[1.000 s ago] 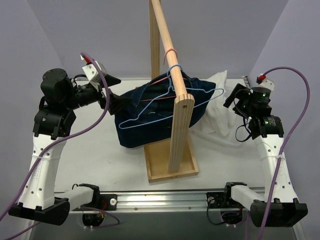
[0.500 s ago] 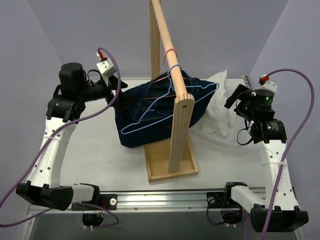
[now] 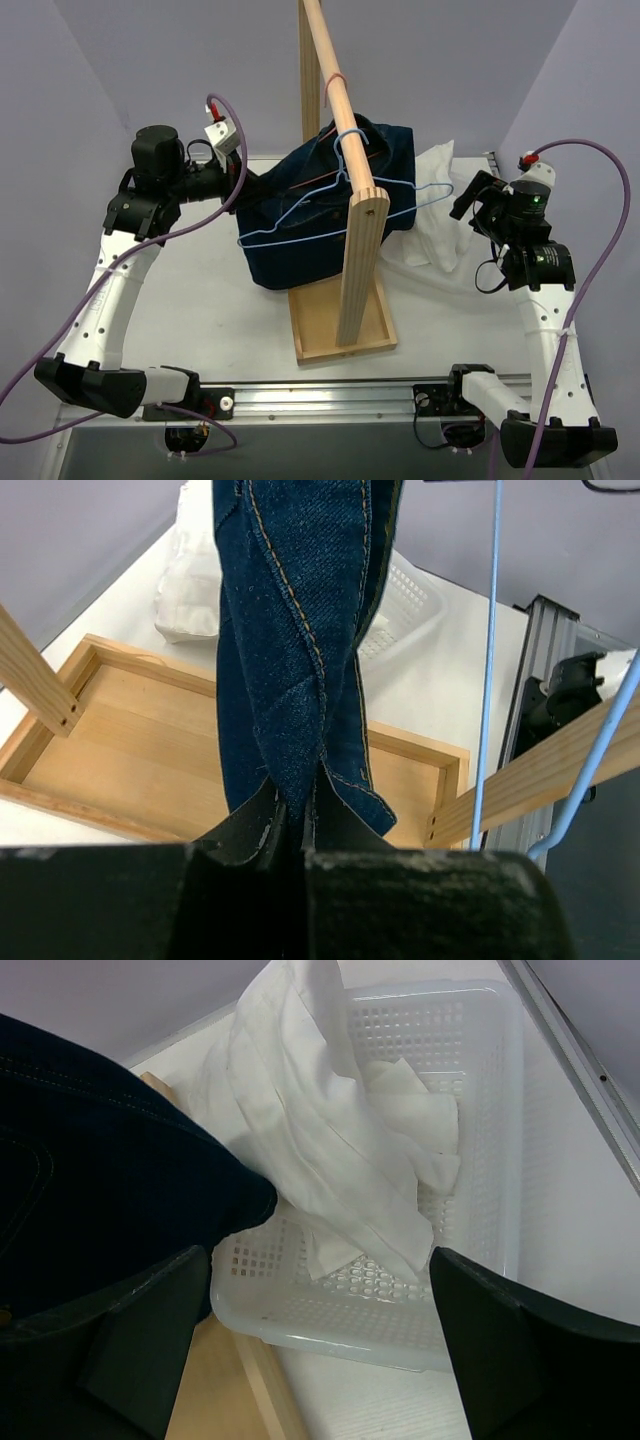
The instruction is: Remove the skirt from the hanger
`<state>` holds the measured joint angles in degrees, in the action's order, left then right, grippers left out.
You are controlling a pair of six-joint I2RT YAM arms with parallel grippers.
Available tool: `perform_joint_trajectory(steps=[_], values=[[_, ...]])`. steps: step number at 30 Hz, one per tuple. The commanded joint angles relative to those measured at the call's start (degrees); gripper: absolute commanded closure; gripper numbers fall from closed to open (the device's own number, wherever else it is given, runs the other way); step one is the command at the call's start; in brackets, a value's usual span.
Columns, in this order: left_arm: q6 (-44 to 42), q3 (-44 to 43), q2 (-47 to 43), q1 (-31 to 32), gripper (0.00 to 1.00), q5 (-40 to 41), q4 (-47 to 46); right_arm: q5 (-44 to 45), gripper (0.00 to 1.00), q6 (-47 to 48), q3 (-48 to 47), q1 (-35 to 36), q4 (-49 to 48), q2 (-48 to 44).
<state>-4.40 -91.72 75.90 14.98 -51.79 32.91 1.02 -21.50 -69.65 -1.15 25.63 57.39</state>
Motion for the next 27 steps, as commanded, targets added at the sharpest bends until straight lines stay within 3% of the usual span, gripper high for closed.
perform_joint_trajectory(steps=[1,9,16,22,27], values=[[6.9,-1.4,-1.2,1.0,0.98,2.6,-8.4,0.2,0.11,1.5,-0.9,0.0,0.9,-1.3],[2.8,-14.8,6.0,9.6,0.98,7.6,-0.6,0.0,0.12,1.8,-2.7,0.0,2.3,-1.1],[0.7,-21.7,9.9,13.1,0.98,9.5,2.7,1.0,0.12,2.8,-3.2,0.0,3.4,-1.4],[0.3,-18.6,6.6,13.1,0.98,12.5,1.3,1.6,0.12,3.3,-3.4,0.0,3.9,-1.4],[0.8,-8.3,-0.3,11.2,0.98,11.2,-6.9,1.3,0.12,3.5,-3.3,0.0,4.0,-1.3]])
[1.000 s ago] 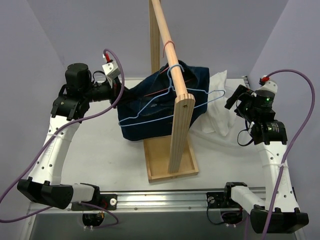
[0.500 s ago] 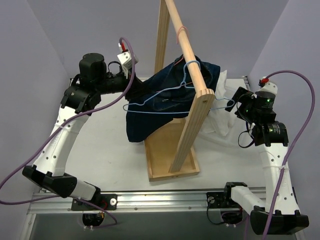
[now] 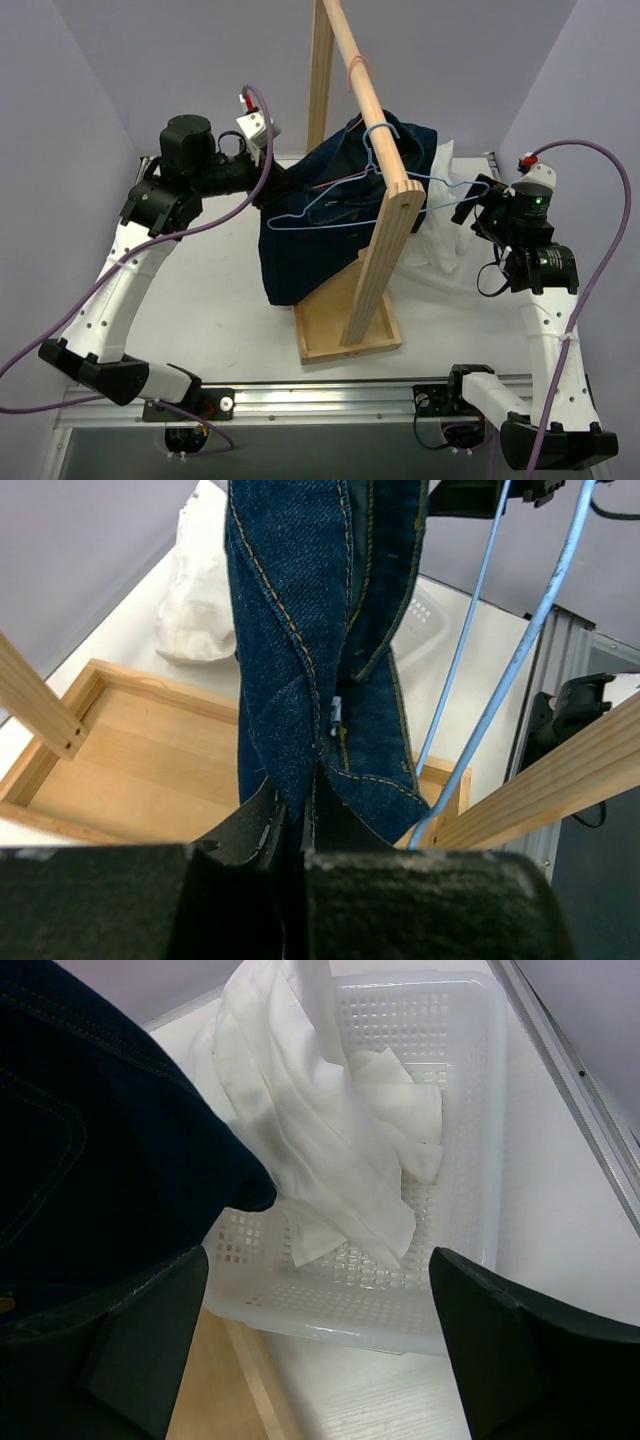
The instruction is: Remove the skirt from the hanger
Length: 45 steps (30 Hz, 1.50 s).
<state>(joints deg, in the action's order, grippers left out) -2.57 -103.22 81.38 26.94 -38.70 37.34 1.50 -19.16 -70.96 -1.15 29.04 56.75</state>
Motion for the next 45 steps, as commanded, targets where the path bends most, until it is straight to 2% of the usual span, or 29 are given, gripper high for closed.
perform_joint_trajectory(steps=[1,2,3,4,6,8,14,21,23,28,35,41,45], values=[[0.4,5.5,-7.0,-1.6,0.98,-2.5,-14.0,0.7,0.12,1.1,-2.0,0.0,0.6,-0.7],[1.2,8.3,-8.4,-4.6,0.98,-4.4,-21.0,0.6,0.12,1.1,-2.0,0.0,0.6,-0.8],[2.3,14.8,-11.5,-6.0,0.98,-7.6,-25.6,0.7,0.12,1.1,-2.0,0.0,0.6,-0.8],[7.2,17.5,-12.4,-7.7,0.98,-8.6,-29.6,0.8,0.12,1.2,-2.2,0.0,0.6,-0.8],[10.7,21.1,-12.4,-12.3,0.98,-15.7,-36.9,0.8,0.12,1.7,-2.6,0.0,0.9,-0.6],[13.4,23.0,-12.7,-13.1,0.98,-17.5,-41.9,1.2,0.12,1.8,-3.2,0.0,1.3,-0.5],[17.9,22.3,-11.8,-13.8,0.98,-21.7,-50.8,1.1,0.12,2.0,-3.6,0.0,1.5,-0.2],[22.6,18.1,-9.5,-13.8,0.98,-21.9,-55.1,1.7,0.12,2.2,-4.3,0.0,2.0,-0.1],[23.6,15.8,-7.7,-13.7,0.98,-22.1,-53.4,1.5,0.12,2.0,-4.4,-0.1,2.0,-0.1],[18.8,11.5,-4.6,-12.2,0.98,-21.1,-43.1,1.4,0.12,1.8,-4.5,0.0,2.0,-0.1],[9.0,2.5,2.5,-7.6,0.98,-17.7,-21.0,1.6,0.11,1.5,-7.1,0.0,3.0,0.6],[7.8,1.3,5.7,-6.0,0.98,-15.0,-14.4,2.0,0.11,1.3,-14.0,0.0,4.9,2.7],[5.7,4.7,4.9,-4.6,0.98,-15.4,-13.5,-0.6,0.13,0.5,-19.4,0.0,4.8,5.2]])
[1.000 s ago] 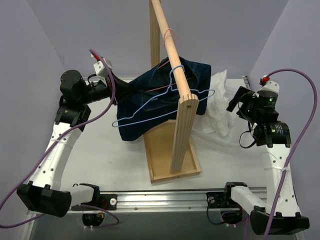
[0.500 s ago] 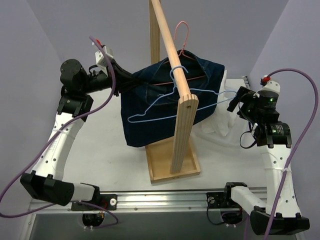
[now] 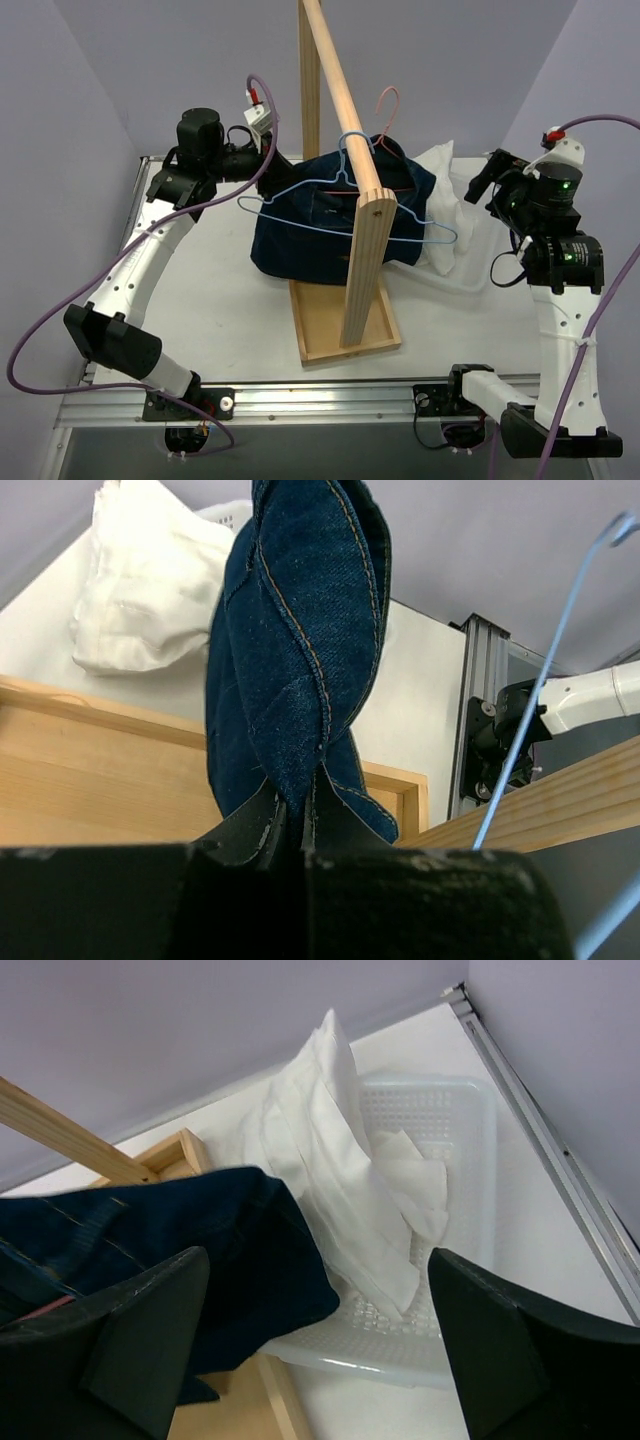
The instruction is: Remove the skirt from the hanger
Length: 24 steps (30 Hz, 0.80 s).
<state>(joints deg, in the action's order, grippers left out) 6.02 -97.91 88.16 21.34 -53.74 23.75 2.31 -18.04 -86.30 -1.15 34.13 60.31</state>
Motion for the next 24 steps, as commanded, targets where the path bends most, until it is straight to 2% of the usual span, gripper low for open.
perform_joint_trajectory(steps=[1,6,10,16,21,24], values=[[-2.9,0.3,-2.2,1.3,0.98,-0.4,-0.5,-1.7,0.14,-0.9,-5.0,0.0,-0.5,2.3],[-2.9,4.6,-3.8,2.8,0.98,-1.9,-1.2,-17.3,0.18,-5.7,-7.0,0.0,-7.6,6.6],[-1.8,5.7,-4.2,3.7,0.98,-3.2,-2.0,-24.1,0.23,-9.1,-6.5,0.7,-12.6,9.9],[0.0,6.9,-5.3,4.6,0.98,-4.9,-3.9,-25.3,0.25,-10.6,-6.6,4.8,-15.5,13.1],[0.4,7.5,-5.5,4.9,0.98,-5.0,-4.1,-22.4,0.29,-11.0,-6.3,9.2,-17.2,13.5],[0.4,7.6,-5.2,4.9,0.98,-4.7,-3.6,-23.2,0.34,-12.2,-5.0,9.7,-18.8,13.1]])
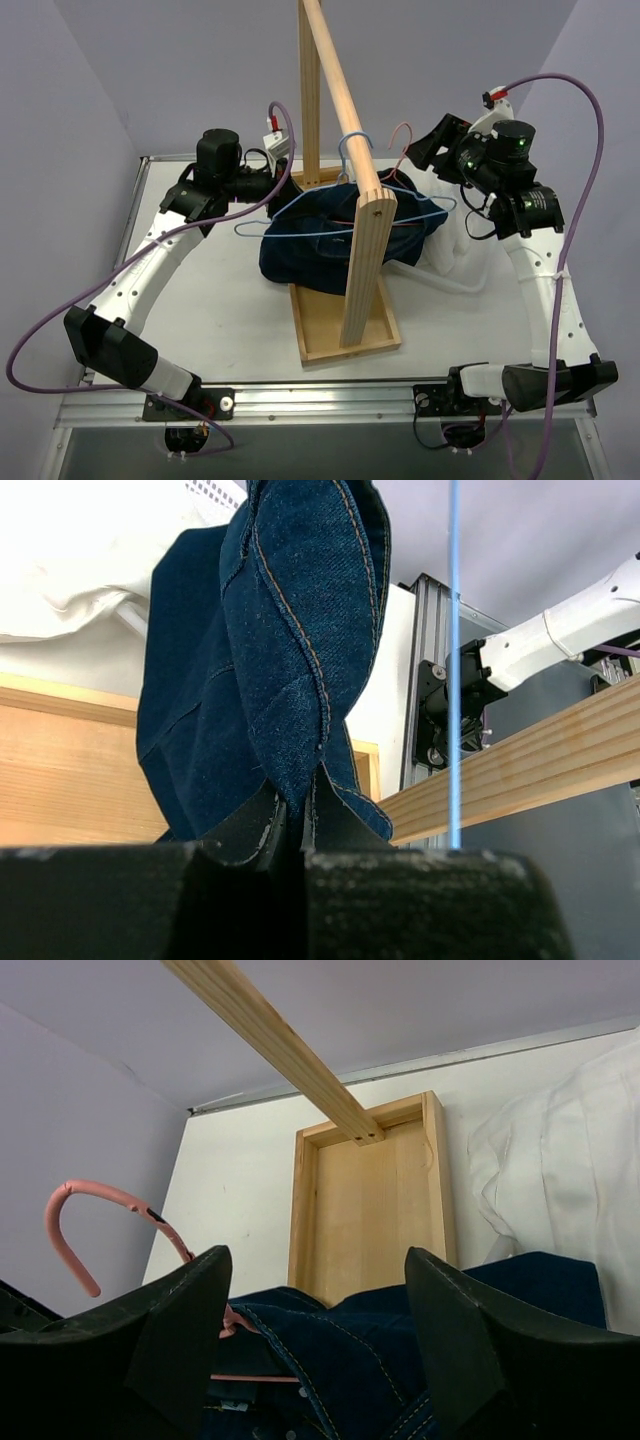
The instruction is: Remove the skirt from the hanger
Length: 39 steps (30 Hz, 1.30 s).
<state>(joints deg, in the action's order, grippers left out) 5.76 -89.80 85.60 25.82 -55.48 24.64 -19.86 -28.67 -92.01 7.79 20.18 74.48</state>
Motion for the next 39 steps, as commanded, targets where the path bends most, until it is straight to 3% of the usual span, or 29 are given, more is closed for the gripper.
perform_joint_trajectory(steps=[1,15,23,39], values=[[0.6,-0.6,-2.5,0.5,0.98,-3.0,-4.4,-1.1,0.35,-1.7,1.0,0.9,-5.2,-1.5],[1.8,-1.6,-2.1,0.4,0.98,-0.8,-4.3,1.0,0.53,-1.8,5.3,0.9,-6.1,-7.1],[3.3,-1.9,-1.8,0.4,0.98,-1.7,-5.9,-3.5,0.61,-2.4,5.2,1.0,-7.5,-6.4],[5.7,-2.8,-0.3,0.5,0.98,-2.9,-8.7,-6.8,0.69,-4.4,5.6,3.7,-11.3,-3.3]])
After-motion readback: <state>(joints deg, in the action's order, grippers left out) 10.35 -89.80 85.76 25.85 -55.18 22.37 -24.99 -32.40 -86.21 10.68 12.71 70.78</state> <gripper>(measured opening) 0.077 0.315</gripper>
